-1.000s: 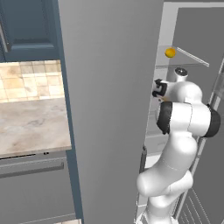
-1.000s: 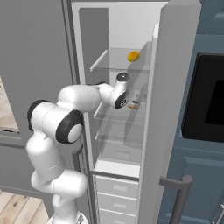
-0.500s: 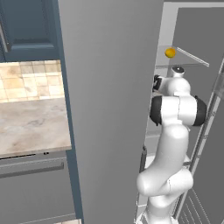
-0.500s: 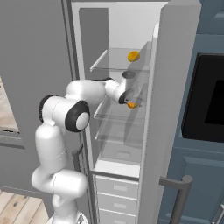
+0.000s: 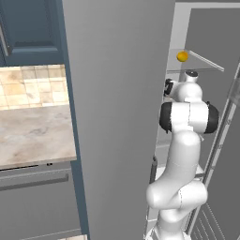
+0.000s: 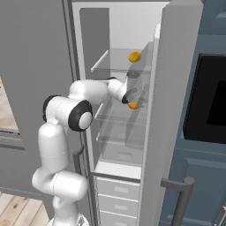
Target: Pick up the orange and mango from the fridge and place one fruit on each plate on the dining counter.
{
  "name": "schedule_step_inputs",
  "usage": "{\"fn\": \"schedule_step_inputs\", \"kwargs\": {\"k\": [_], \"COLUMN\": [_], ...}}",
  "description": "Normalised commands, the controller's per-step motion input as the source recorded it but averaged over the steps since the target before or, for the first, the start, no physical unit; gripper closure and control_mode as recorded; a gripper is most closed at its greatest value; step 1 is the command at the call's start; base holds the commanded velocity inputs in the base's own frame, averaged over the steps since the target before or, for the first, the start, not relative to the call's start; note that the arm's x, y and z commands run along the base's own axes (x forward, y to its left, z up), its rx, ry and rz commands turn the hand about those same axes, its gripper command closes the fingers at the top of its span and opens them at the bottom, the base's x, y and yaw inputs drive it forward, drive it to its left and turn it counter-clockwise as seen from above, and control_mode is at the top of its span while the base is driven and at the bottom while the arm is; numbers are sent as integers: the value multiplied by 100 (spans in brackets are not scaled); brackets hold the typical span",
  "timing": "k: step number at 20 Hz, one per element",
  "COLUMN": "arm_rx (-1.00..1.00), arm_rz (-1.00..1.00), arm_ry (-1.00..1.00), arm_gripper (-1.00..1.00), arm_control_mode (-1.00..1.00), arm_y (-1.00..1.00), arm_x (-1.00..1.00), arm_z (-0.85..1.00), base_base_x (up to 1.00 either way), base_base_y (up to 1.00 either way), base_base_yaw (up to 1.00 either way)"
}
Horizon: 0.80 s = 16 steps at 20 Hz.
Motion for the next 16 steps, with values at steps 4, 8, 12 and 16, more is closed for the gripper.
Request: {"fn": "schedule_step_inputs", "kwargs": {"k": [4,8,12,16], "arm_rx": [0,0,0,0], "arm_rz": [0,0,0,0], "arm_ry": [0,0,0,0], "arm_gripper": [-100,-100,-100,100], "arm_control_mode": [-100,-100,-100,-100], "arm_y": [2,0,0,7], "arm_x": [-24,-33,-29,-12], "arm_z": [-43,-34,-28,-34], "base_base_x": [0,0,0,0], "base_base_y": [0,0,0,0], "base_base_yaw": [0,0,0,0]}}
